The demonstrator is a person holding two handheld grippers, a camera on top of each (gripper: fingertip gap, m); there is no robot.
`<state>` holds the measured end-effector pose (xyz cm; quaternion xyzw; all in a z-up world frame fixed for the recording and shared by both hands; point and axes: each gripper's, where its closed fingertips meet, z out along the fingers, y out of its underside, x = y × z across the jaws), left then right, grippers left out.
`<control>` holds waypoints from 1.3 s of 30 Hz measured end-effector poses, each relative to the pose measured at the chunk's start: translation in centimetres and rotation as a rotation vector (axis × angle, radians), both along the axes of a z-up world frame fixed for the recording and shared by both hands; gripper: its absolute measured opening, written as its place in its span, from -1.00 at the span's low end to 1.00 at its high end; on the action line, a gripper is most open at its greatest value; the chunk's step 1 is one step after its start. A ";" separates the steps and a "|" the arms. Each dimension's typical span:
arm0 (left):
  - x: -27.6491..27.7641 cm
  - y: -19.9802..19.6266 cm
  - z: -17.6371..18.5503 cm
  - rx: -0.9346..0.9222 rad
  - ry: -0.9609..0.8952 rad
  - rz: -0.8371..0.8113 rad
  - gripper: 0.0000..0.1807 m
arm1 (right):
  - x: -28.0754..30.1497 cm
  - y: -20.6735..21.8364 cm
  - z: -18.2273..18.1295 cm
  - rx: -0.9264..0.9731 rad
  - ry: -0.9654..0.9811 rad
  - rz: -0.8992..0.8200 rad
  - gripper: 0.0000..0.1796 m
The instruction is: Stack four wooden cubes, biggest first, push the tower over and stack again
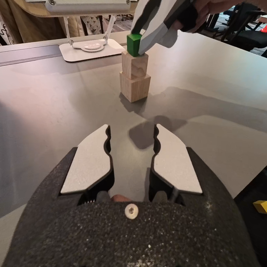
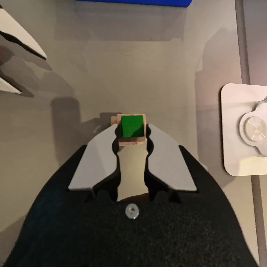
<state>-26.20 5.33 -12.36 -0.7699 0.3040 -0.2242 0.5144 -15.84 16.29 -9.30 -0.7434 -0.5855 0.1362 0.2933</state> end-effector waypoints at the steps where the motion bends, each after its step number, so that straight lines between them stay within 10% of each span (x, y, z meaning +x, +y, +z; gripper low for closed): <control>1: 0.1 0.0 0.0 -0.002 0.001 -0.002 -0.37 | 0.0 0.3 0.2 0.015 0.007 -0.011 -0.55; 9: 0.3 -0.2 0.0 0.001 0.004 -0.009 -0.37 | 1.1 -2.5 7.7 0.231 0.198 -0.104 -0.50; 15: 0.1 0.3 0.1 -0.007 -0.012 0.011 -0.37 | 5.5 -7.1 11.1 0.451 0.392 -0.555 -0.47; 32: 2.4 -1.1 0.9 0.041 0.006 -0.033 -0.36 | 7.6 -25.3 -0.1 0.470 0.504 -0.877 -0.43; 39: 2.4 -1.3 1.0 0.053 0.018 -0.046 -0.36 | 2.6 -34.1 -8.3 0.172 0.276 -0.425 -0.63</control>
